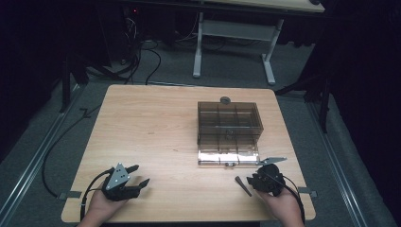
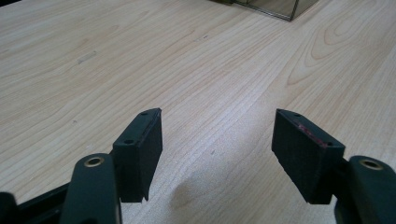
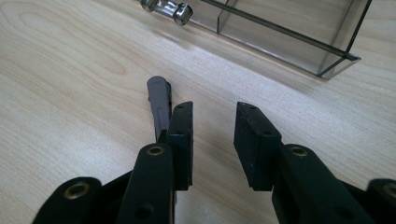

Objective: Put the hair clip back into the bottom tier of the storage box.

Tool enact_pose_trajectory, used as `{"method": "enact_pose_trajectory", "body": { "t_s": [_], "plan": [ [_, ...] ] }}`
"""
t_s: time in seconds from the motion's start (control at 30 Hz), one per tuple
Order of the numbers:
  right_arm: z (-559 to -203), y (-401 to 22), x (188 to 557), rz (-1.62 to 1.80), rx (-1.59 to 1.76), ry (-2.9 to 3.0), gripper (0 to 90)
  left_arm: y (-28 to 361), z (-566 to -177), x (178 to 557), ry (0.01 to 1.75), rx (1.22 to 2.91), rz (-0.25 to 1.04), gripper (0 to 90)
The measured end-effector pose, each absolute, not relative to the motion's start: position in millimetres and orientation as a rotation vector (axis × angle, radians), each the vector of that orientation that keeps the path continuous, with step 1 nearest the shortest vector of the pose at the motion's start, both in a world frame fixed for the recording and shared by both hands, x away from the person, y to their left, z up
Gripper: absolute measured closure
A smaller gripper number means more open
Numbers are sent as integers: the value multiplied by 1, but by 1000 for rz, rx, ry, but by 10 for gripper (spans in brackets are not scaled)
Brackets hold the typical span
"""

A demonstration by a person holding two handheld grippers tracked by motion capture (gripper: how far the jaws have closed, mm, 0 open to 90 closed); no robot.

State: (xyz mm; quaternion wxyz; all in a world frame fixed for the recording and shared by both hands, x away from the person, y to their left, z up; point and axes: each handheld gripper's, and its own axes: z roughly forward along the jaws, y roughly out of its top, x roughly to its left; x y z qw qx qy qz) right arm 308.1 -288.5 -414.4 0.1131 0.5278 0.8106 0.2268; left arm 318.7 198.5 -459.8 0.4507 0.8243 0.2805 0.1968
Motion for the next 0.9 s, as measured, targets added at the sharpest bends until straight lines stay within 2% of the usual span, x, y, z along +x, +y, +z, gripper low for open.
{"method": "enact_pose_trajectory", "body": {
  "t_s": [0.9],
  "plan": [
    [-411, -282, 325, 437, 1590, 2599, 679, 198, -460, 318, 689, 2037, 491, 340]
  ]
}}
